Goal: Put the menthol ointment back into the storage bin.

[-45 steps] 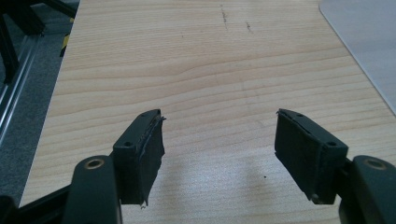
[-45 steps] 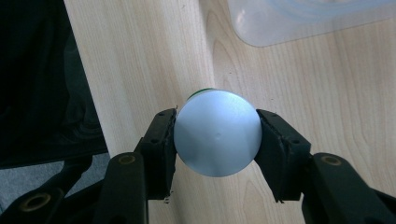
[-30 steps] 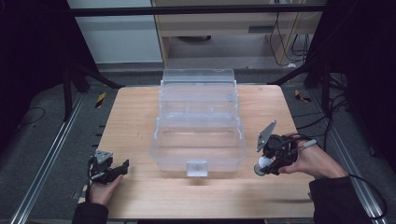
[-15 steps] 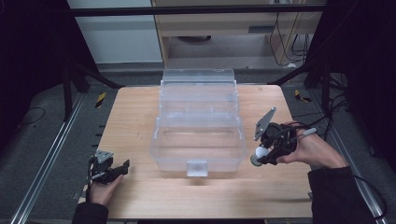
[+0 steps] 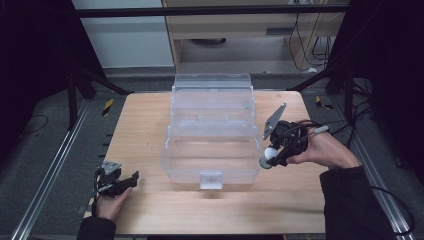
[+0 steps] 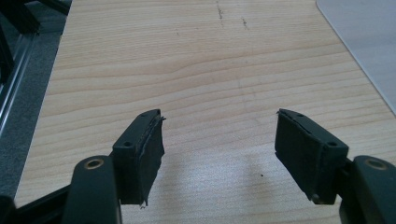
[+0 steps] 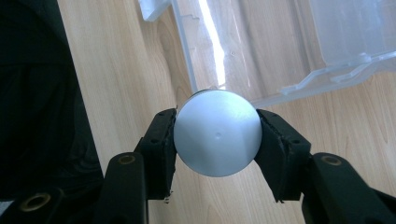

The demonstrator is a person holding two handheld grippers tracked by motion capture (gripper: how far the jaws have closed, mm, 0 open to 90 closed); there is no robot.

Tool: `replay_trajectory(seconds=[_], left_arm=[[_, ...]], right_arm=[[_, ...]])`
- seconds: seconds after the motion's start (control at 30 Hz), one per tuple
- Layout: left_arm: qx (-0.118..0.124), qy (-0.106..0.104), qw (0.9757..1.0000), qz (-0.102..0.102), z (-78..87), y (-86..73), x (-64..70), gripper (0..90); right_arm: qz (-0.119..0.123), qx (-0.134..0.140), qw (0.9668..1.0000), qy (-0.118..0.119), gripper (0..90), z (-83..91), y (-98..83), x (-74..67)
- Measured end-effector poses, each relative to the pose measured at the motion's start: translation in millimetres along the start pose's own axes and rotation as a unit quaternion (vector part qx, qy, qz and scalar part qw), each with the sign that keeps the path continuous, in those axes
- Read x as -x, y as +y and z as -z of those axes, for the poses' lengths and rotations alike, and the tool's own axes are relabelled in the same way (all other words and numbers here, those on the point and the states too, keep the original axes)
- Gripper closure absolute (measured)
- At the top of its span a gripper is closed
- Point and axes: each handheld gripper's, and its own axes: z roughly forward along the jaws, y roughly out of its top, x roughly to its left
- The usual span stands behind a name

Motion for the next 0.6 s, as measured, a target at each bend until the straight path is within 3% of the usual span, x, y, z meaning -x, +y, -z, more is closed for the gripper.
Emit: replay_trajectory(seconds=[0.6], left_arm=[[-0.001, -0.001, 1.0, -0.001, -0.5, 0.3, -0.1, 32.1]], right_arm=[[-0.002, 0.0, 0.9999, 0.011, 50.5, -20.4, 21.1, 25.8]])
